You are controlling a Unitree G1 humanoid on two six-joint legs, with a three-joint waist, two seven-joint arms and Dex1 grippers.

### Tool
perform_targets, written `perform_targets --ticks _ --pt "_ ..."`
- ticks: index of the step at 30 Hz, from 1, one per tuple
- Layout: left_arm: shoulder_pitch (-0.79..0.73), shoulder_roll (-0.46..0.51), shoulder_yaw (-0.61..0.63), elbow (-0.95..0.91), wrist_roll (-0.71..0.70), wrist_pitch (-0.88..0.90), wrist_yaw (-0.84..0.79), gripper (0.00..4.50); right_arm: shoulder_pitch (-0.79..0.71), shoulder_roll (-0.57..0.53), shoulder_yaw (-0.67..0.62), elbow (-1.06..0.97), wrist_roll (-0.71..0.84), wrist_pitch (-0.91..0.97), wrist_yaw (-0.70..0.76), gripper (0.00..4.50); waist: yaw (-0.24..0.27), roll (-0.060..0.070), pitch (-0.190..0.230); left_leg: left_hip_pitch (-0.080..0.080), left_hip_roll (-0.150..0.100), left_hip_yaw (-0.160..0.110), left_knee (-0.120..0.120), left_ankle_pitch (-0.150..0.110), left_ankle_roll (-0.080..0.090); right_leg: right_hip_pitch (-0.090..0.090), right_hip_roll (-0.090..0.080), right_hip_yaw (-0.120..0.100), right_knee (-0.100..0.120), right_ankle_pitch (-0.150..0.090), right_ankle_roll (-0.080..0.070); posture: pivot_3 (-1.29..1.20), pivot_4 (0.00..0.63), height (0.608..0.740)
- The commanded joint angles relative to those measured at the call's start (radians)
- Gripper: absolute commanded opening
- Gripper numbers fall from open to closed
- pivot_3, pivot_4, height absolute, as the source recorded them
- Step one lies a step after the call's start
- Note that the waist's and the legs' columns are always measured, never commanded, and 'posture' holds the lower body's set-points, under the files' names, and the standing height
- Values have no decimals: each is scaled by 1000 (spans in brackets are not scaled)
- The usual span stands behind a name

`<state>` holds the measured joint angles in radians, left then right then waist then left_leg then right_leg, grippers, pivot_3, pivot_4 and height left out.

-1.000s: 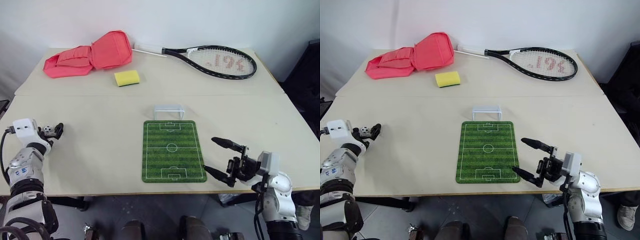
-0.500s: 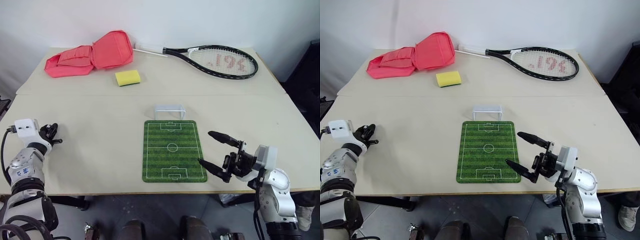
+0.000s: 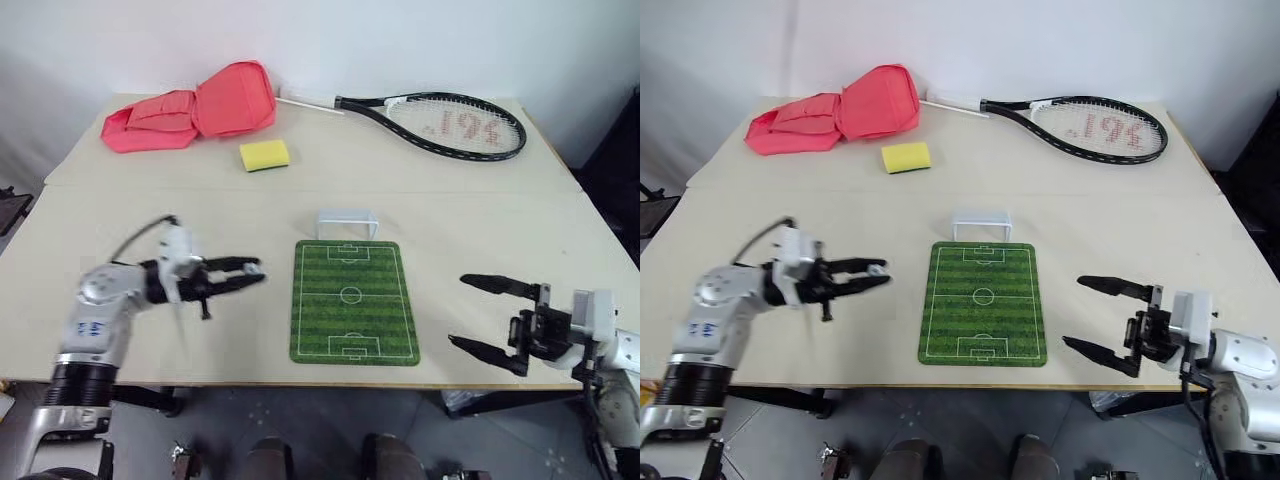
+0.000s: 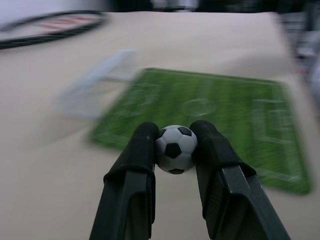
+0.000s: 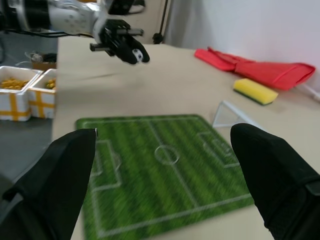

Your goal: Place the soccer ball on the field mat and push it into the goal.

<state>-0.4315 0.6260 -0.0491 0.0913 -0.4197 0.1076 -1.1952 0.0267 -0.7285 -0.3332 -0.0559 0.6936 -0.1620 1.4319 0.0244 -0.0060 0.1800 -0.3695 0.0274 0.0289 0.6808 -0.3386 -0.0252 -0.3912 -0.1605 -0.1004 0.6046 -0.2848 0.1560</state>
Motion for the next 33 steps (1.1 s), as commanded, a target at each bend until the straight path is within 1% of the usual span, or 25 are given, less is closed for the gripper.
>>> perform_targets --ticks 1,5,8,11,18,29,31,33 --pt "-18 -65 -125 -91 69 29 19 845 21 -40 -92 59 6 -51 61 4500 0 0 0 0 0 0 0 0 0 0 0 0 0 0 0 0 150 740" --pt "2 -125 -218 -143 127 56 58 845 60 -67 -145 90 -2 -76 95 4500 -2 0 0 1 0 2 1 0 0 0 0 1 0 0 0 0 150 740" --pt "11 -186 -302 -125 243 36 144 845 100 -82 -187 116 0 -85 111 4500 3 1 0 1 0 2 1 0 0 0 0 2 -1 0 0 0 150 740" --pt "19 -223 -316 -122 269 55 190 845 127 -76 -204 110 10 -85 112 4500 5 0 0 1 0 2 2 0 1 1 0 2 -2 1 1 0 150 740" --pt "30 -231 -368 -84 346 -31 189 845 193 -40 -217 75 26 -96 106 4500 4 1 0 1 0 2 2 0 1 1 0 2 -3 1 1 0 150 740" --pt "42 -251 -358 -94 337 8 209 845 230 5 -209 30 23 -104 89 4500 5 2 -1 2 0 2 2 0 1 1 0 2 -3 1 1 0 150 740" --pt "44 -255 -357 -100 327 20 204 1578 231 9 -207 31 22 -107 89 4500 5 2 -1 2 0 2 2 0 1 1 0 2 -3 1 1 0 150 740" --pt "45 -261 -355 -105 327 13 203 2137 230 12 -203 36 21 -110 92 4500 5 2 -1 1 0 2 2 0 1 1 0 2 -3 1 1 0 150 740"
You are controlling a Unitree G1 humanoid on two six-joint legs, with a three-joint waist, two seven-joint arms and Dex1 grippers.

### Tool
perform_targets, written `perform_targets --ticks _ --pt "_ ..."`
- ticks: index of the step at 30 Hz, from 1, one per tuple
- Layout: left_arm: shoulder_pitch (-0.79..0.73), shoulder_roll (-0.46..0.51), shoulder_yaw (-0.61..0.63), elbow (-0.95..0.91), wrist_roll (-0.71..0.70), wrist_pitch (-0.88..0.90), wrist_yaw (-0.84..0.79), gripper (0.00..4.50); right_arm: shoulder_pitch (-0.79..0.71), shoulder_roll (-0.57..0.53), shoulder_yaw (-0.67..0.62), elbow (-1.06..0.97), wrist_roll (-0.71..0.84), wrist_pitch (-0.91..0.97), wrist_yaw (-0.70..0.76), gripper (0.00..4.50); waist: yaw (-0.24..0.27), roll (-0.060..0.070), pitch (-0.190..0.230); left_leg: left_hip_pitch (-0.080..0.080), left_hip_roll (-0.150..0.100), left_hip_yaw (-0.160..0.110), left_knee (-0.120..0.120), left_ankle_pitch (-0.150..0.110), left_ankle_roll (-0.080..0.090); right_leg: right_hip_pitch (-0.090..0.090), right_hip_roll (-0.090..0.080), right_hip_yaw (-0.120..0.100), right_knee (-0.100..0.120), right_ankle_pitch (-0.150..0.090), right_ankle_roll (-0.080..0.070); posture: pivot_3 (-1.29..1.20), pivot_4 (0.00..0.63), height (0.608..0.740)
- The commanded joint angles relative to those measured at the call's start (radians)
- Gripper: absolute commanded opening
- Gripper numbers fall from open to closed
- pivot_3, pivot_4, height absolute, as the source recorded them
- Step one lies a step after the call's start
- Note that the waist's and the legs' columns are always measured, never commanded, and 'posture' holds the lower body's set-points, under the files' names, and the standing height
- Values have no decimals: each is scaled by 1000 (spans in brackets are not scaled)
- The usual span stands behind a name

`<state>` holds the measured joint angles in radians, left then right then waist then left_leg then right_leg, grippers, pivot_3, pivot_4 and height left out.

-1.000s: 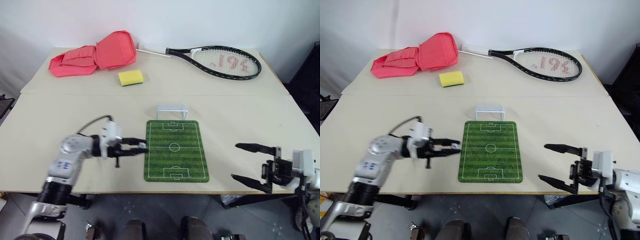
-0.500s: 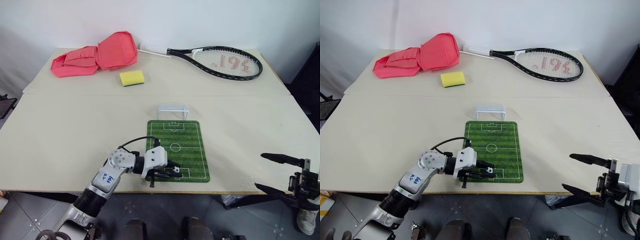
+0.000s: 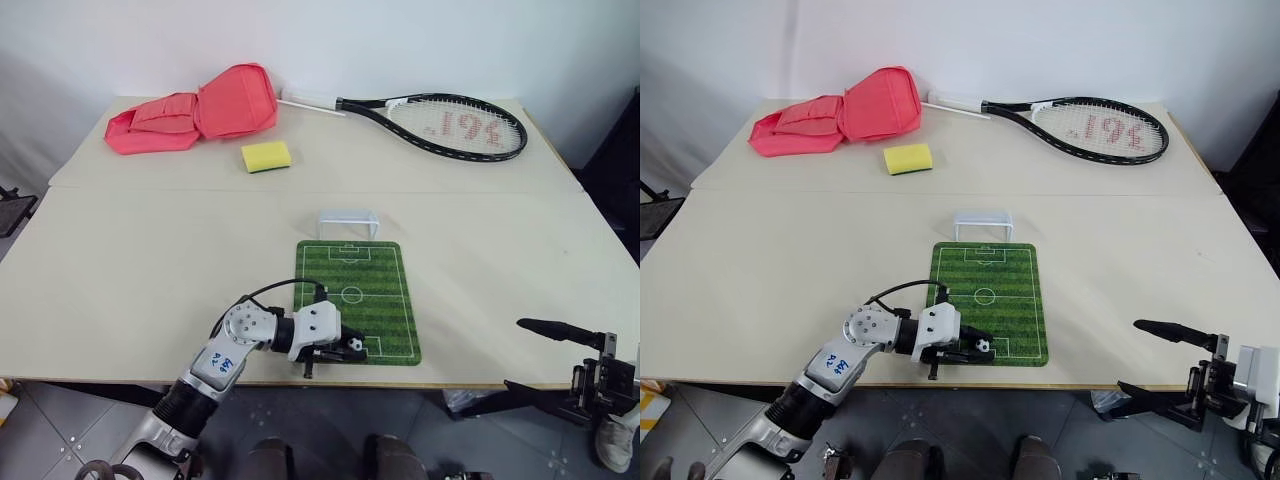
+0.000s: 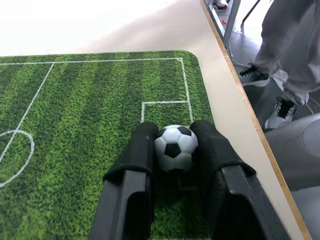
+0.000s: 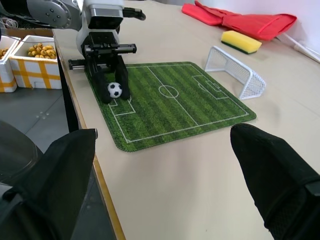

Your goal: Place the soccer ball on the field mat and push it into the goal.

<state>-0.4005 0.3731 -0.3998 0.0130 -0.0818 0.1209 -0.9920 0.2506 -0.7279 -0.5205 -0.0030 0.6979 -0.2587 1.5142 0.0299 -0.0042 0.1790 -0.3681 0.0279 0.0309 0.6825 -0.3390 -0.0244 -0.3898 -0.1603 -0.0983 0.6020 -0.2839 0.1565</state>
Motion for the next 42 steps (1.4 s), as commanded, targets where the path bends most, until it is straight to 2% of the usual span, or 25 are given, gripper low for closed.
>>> perform_targets --ticks 1,4,19,26,32,35,36,37,39,41,42 --pt "14 -11 -3 -28 -10 -12 2 2420 6 12 -15 -14 17 -14 11 4500 0 0 0 0 0 0 0 0 0 0 0 0 0 0 0 0 150 740" --pt "12 -17 1 -29 -12 -40 -1 3295 0 17 -8 1 13 -20 20 4500 -1 0 0 0 0 0 0 0 0 0 0 0 0 0 0 0 150 740" --pt "3 -23 25 -22 -22 -62 -4 3295 -40 37 44 37 -16 -40 11 4500 -1 0 0 0 0 0 0 0 0 0 0 0 0 0 0 0 150 740" --pt "9 -7 77 -74 -108 -57 -55 3295 -57 38 62 42 -24 -33 7 4500 -2 0 0 0 0 0 0 0 0 0 0 0 0 0 0 0 150 740" --pt "58 82 232 -216 -320 -20 -146 3295 -82 31 70 57 -26 -31 6 4500 -4 1 0 0 1 0 0 0 0 0 0 0 1 0 0 0 150 740" --pt "158 207 346 -294 -393 -20 -215 3295 -103 26 73 38 -18 -17 -2 4500 -8 1 0 0 1 0 0 0 0 0 0 0 0 0 0 0 150 740" --pt "236 257 390 -320 -406 -39 -249 3295 -114 23 77 32 -15 -13 -2 4500 -14 1 0 0 1 0 0 0 0 -1 0 0 1 0 0 0 150 740" --pt "319 295 416 -346 -412 -52 -271 2914 -125 19 82 27 -11 -6 3 4500 -20 2 0 1 1 0 -1 0 -1 -1 0 0 1 0 -1 0 150 740" --pt "467 313 422 -402 -413 -64 -260 2498 -152 10 92 30 -6 0 25 4500 -3 4 1 1 2 0 0 -1 -1 -1 1 0 0 0 -1 0 150 740" --pt "543 296 393 -433 -382 -90 -242 2249 -179 5 102 37 -3 4 41 4500 -5 5 1 1 2 0 2 -3 1 1 1 1 -1 0 -1 0 150 740" --pt "563 288 373 -442 -358 -104 -229 1845 -185 2 106 40 -3 8 47 4500 -4 5 1 1 2 1 2 -4 1 0 1 2 -1 0 -1 0 150 740"
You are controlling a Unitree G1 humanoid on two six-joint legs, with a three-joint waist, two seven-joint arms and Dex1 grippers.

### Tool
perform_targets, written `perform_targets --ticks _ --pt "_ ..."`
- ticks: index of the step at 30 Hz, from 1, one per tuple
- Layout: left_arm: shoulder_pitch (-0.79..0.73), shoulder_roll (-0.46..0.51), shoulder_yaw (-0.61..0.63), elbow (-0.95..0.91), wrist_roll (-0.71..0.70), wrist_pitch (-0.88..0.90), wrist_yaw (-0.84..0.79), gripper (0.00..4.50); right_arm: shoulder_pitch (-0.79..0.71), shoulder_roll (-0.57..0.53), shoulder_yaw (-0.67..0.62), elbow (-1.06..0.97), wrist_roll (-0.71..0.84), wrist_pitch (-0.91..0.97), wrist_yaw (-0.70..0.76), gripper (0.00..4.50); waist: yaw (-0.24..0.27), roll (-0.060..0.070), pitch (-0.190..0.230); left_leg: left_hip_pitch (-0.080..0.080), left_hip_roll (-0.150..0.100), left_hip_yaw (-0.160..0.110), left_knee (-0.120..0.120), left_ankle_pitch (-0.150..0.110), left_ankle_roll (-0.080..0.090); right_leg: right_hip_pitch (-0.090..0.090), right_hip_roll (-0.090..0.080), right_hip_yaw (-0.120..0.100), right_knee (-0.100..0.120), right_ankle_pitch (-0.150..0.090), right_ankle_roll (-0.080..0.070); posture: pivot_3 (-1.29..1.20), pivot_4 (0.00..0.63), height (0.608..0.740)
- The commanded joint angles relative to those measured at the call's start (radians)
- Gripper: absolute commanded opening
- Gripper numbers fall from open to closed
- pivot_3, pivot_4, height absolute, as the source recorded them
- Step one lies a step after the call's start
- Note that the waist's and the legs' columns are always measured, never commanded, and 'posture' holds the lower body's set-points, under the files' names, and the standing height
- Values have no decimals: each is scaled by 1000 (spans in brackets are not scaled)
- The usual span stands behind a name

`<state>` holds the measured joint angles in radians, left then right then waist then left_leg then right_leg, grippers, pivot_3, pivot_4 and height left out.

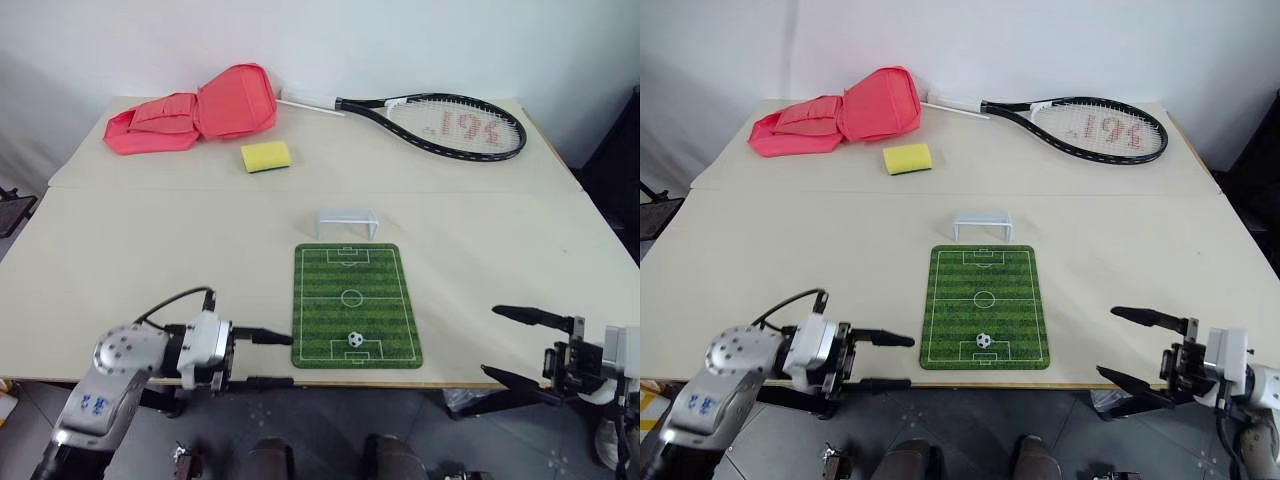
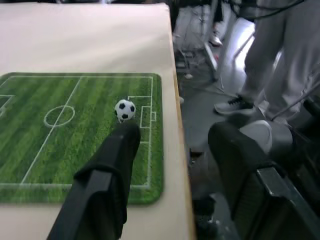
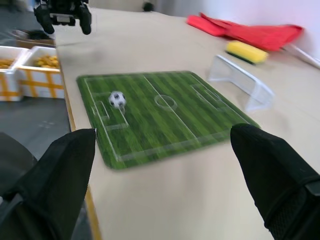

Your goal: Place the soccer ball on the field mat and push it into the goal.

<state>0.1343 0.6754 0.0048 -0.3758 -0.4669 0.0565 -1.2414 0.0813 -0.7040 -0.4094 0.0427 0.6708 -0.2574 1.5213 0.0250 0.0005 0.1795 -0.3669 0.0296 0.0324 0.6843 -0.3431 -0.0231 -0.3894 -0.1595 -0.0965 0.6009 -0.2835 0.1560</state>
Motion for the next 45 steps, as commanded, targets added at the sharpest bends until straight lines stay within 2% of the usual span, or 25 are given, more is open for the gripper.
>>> perform_targets --ticks 1,3,7,8,11,17,26,32,37,42,45 --pt "40 -28 -59 -64 43 -44 36 1782 -21 -24 -1 -4 25 8 45 4500 3 0 0 0 0 0 0 0 0 0 0 0 0 0 0 0 150 740" --pt "46 -49 -96 -77 61 -45 62 1337 -26 -27 5 0 25 12 51 4500 4 0 0 -1 0 0 0 0 0 -1 0 0 0 0 0 0 150 740" --pt "12 -93 -189 -63 103 -30 101 158 -30 -31 12 6 22 20 58 4500 0 1 0 0 0 1 0 0 0 -1 0 0 1 0 0 0 150 740" --pt "-5 -112 -216 -43 128 -31 118 70 -27 -32 11 5 19 19 55 4500 0 1 0 0 0 1 0 0 0 -1 0 0 1 0 0 0 150 740" --pt "-62 -168 -278 20 183 -20 170 70 -2 -36 4 -16 13 18 44 4500 2 2 -1 0 0 1 0 0 0 -1 0 1 1 0 0 0 150 740" --pt "-174 -262 -331 103 205 31 241 70 73 -44 -36 -62 27 21 23 4500 2 2 -1 0 0 2 0 0 0 -1 0 1 1 0 0 0 150 740" --pt "-270 -298 -344 192 215 50 265 70 149 -27 -91 -48 48 -5 33 4500 2 2 -1 1 0 2 0 0 0 -1 0 2 1 0 0 0 150 740" --pt "-390 -359 -345 334 250 17 290 70 168 24 -94 41 34 -93 66 4500 5 2 -1 1 0 2 0 0 0 -1 0 2 -1 0 0 0 150 740" --pt "-529 -434 -299 505 272 -49 347 70 199 71 -93 66 35 -151 51 4500 4 2 -1 1 0 3 0 1 0 -1 0 2 -1 0 1 0 150 740" --pt "-696 -454 -215 734 366 -229 505 70 196 152 -102 72 14 -203 -59 4500 2 2 -1 1 0 3 0 1 0 -1 0 2 0 1 1 0 150 740" --pt "-754 -454 -147 801 289 -266 446 70 191 190 -95 55 3 -209 -124 4500 -1 2 -1 1 0 4 0 1 0 -1 0 2 0 1 1 0 150 740"
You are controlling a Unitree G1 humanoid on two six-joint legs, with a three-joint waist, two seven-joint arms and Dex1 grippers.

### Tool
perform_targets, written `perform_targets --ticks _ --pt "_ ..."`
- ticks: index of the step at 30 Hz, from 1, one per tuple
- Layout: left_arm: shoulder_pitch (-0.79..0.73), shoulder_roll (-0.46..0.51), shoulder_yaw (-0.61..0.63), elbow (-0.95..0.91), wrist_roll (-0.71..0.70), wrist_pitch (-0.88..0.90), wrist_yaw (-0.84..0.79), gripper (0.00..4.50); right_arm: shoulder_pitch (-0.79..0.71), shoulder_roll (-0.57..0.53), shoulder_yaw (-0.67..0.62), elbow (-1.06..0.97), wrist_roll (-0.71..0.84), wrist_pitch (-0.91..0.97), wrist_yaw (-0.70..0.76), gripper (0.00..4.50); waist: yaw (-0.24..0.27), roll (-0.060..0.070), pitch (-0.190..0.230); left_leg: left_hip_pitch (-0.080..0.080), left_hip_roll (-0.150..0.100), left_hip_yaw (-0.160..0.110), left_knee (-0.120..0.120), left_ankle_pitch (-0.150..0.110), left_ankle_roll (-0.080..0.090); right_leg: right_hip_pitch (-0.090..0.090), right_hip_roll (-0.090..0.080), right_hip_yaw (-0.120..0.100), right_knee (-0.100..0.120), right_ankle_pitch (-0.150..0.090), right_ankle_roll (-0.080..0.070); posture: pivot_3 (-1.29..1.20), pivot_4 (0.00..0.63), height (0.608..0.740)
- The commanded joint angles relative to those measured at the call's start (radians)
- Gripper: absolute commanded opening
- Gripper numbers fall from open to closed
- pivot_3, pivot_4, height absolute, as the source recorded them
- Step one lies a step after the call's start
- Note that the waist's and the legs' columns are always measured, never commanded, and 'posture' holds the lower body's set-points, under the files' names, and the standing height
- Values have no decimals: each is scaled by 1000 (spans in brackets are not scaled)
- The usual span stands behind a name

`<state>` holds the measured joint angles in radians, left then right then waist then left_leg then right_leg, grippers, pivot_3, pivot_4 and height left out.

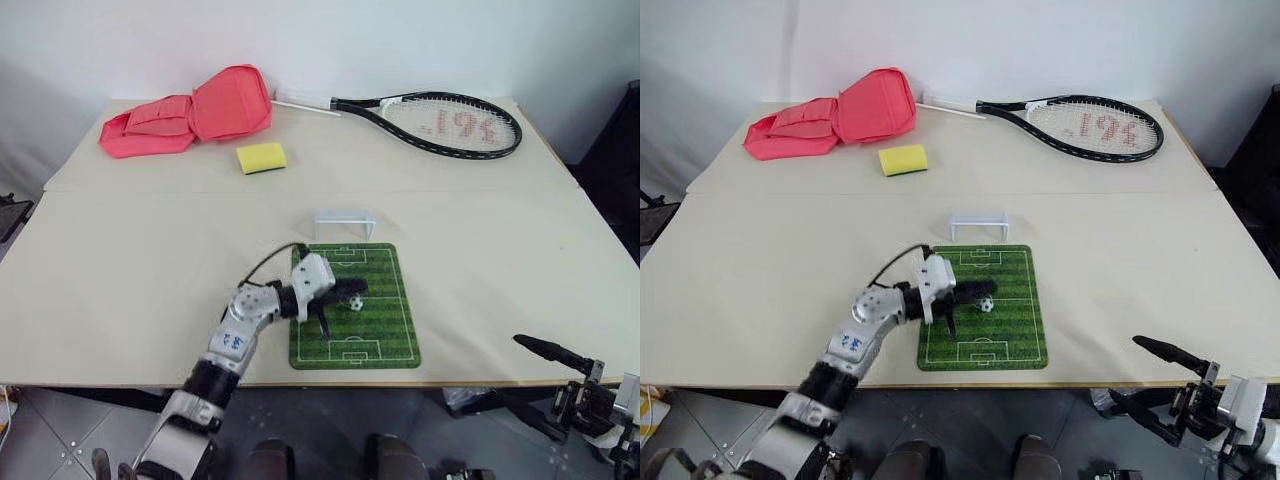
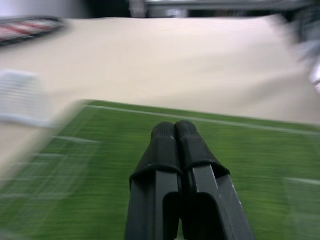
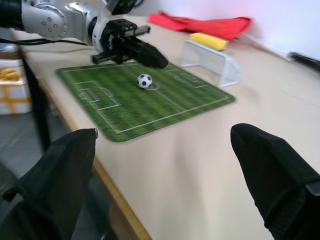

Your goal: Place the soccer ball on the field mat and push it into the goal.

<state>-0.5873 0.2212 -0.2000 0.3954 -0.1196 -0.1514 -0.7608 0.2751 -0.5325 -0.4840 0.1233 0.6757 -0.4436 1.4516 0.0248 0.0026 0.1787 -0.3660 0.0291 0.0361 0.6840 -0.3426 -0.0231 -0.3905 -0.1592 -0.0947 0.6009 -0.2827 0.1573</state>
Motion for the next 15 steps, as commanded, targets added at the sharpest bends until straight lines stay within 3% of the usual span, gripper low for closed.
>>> perform_targets --ticks 1,6,10,15 --pt "-40 -1 72 35 -78 -70 -59 70 -3 24 -17 -31 -6 -22 -67 4500 0 0 0 0 0 0 0 0 0 0 0 0 0 0 0 0 150 740" --pt "18 136 202 -63 -171 -95 -149 70 -70 63 -9 7 -25 -25 -175 4500 -8 0 0 0 0 1 -1 0 0 -1 0 0 0 0 0 0 150 740" --pt "164 246 307 -214 -257 -13 -160 70 -150 57 -11 88 -37 -36 -200 4500 -21 0 0 0 1 1 -1 0 0 -2 0 1 1 0 0 0 150 740" --pt "338 342 439 -337 -311 33 -152 70 -215 43 5 74 -66 -22 -250 4500 -2 0 0 0 1 0 -1 0 0 -1 0 1 1 0 0 0 150 740"
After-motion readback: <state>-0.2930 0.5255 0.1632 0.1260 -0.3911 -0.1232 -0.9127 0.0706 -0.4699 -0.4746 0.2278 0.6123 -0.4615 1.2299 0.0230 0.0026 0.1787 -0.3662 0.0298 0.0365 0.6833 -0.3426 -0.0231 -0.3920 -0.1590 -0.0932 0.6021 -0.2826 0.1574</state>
